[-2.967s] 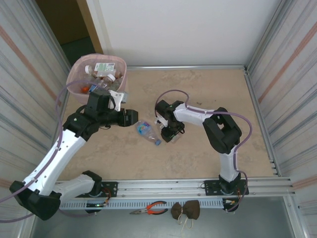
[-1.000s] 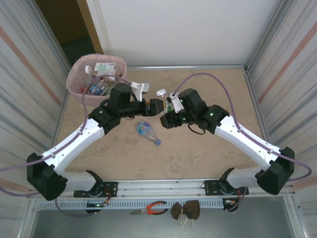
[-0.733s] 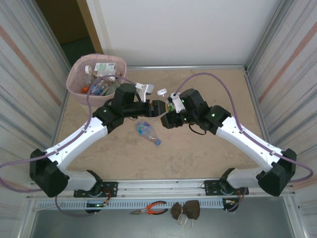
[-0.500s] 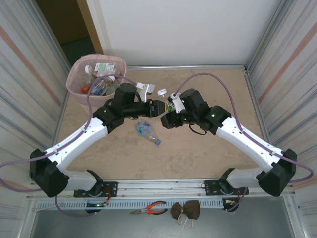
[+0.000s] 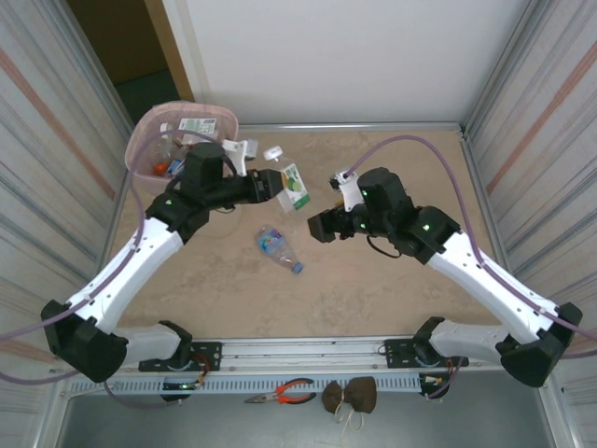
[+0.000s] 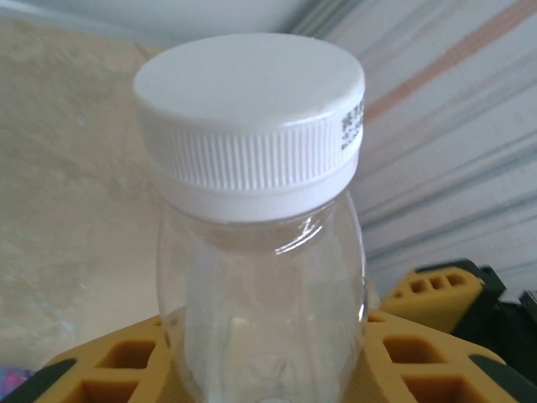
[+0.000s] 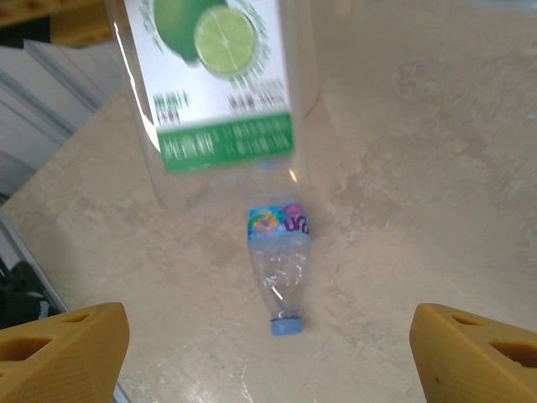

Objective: Put the plastic bottles in the bin

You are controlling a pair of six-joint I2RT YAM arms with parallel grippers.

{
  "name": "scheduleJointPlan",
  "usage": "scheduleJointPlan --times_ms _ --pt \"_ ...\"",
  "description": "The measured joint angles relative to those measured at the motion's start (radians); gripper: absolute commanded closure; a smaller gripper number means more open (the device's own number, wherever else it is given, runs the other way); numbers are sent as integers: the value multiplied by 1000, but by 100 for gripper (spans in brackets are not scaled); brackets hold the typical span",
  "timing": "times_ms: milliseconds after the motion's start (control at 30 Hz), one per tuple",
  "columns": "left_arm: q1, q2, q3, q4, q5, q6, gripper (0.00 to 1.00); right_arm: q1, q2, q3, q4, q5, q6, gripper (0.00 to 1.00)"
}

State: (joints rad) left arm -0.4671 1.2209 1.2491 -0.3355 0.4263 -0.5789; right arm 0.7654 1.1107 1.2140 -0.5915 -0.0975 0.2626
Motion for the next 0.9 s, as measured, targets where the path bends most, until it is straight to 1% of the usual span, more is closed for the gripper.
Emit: scheduleJointPlan --times_ms 100,333,467,533,600,667,767,900 --pt "100 -42 39 -26 11 11 60 0 -34 8 0 18 0 14" --pt "387 -103 109 -26 100 -5 62 0 -46 22 0 42 0 14" --pt "500 -88 146 -53 125 2 62 0 -45 23 -1 45 0 14" --pt "532 -60 202 -105 120 41 62 0 -40 29 -4 45 0 14" --pt "544 -21 283 -173 95 107 62 0 -34 38 -8 45 0 14" --pt "545 25 380 -251 50 196 63 0 -27 45 -11 45 0 14" --pt "545 78 480 -338 -28 325 64 0 -17 53 -16 45 -1 14" --pt "545 126 521 -418 -143 480 66 0 -6 54 -23 48 -1 14"
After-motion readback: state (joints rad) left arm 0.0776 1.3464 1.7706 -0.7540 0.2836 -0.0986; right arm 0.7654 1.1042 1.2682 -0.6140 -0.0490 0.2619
